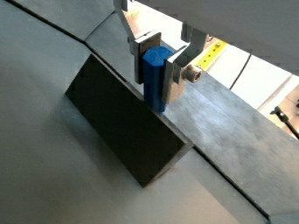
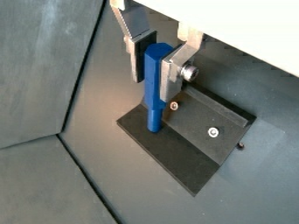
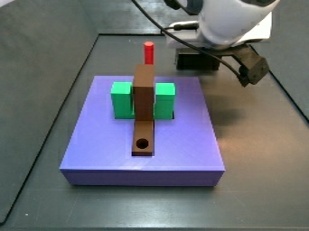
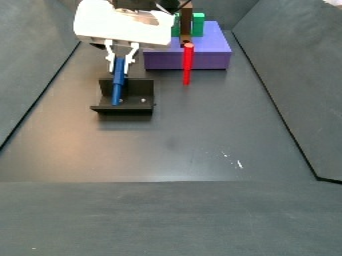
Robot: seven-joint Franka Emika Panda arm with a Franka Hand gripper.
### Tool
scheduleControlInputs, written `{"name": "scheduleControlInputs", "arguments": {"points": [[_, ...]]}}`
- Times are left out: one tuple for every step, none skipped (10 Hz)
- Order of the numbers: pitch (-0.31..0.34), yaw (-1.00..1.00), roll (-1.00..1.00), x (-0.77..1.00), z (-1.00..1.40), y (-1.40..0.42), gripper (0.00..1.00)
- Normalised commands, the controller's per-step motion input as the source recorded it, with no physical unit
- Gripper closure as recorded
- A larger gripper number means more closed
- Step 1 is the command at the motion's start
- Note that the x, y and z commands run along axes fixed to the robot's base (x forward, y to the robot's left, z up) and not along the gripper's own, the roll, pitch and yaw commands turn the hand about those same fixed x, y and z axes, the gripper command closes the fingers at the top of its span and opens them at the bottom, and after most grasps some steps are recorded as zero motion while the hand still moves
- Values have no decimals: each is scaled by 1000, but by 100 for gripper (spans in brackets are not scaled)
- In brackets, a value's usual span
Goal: Pick up the blue object. Move up. Place the blue object on the fixture. Regrasp the blue object. Move to above the board. Insert the blue object.
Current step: Regrasp the blue object, then move to above the board.
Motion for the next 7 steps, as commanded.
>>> {"name": "scheduleControlInputs", "arguments": {"points": [[0,0,0,0,0,0,100],[0,0,0,0,0,0,100],[0,0,0,0,0,0,100],[0,0,0,0,0,0,100],[0,0,0,0,1400,0,100],[43,-12,-2,-35,1400,-26,100],[54,-7,-31,-55,1400,-26,100]]}}
